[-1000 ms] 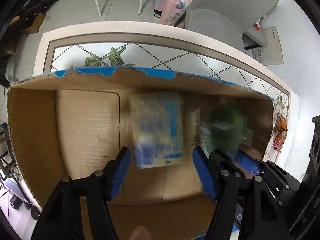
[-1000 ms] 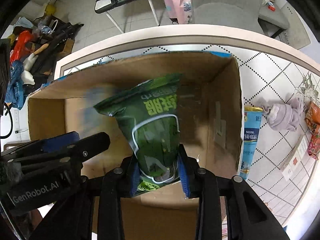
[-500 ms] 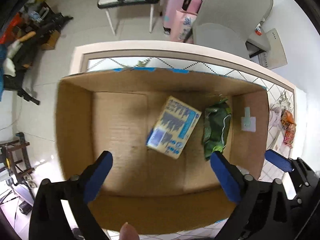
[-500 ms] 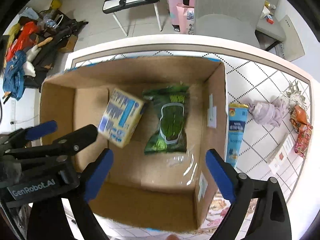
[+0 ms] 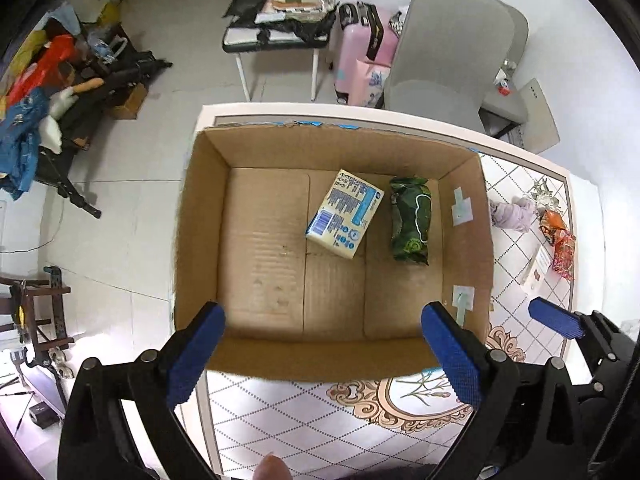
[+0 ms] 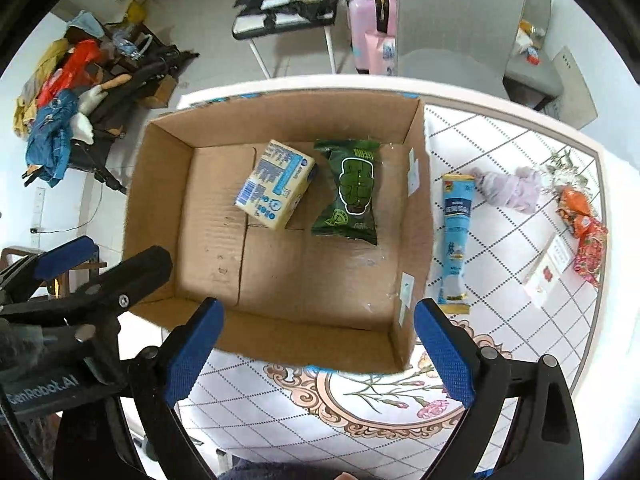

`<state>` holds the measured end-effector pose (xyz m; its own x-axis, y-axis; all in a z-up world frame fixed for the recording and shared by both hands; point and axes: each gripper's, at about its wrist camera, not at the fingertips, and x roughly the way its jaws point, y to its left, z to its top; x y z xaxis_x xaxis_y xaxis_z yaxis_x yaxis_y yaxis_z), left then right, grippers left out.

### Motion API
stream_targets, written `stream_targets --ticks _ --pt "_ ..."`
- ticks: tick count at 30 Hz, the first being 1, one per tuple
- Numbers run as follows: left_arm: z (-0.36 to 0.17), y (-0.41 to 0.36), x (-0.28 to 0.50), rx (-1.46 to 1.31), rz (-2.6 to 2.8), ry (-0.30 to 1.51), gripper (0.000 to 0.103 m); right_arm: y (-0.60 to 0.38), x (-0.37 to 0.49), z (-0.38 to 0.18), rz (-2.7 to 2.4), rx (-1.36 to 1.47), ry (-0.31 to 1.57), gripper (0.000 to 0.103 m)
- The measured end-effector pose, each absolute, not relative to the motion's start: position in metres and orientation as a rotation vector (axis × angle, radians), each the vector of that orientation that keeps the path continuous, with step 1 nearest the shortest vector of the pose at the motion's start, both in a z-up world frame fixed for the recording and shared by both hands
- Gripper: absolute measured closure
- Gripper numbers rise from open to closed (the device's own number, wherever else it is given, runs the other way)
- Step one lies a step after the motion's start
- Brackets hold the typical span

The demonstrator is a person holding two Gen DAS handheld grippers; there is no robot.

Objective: Organize soft objects
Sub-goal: 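Grasp the lilac cloth with left tool while right grasps white cigarette pack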

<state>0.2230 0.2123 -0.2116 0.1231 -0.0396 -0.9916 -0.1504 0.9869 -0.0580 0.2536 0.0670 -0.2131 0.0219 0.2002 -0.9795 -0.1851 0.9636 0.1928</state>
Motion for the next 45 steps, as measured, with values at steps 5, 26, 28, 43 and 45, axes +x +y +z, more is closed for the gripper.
stream_targets --ticks 5,26,28,43,45 --pt "-0.184 0.199 0.202 -0.18 0.1 1.401 0.002 0.052 0.236 -0.189 0.349 0.037 1.498 0.005" --pt "-0.245 -0.08 0.326 0.376 -0.197 1.408 0.003 -0.247 0.286 -0.278 -0.052 0.4 1.593 0.005" --pt "-0.272 -0.098 0.344 0.434 -0.213 1.444 0.003 -0.257 0.294 -0.312 -0.09 0.411 1.631 0.005" --pt "-0.435 -0.161 0.383 0.737 -0.319 1.702 0.003 -0.277 0.321 -0.439 -0.299 0.451 1.787 0.037" --pt "-0.447 -0.169 0.385 0.756 -0.334 1.712 0.003 -0.277 0.324 -0.44 -0.31 0.44 1.792 0.042"
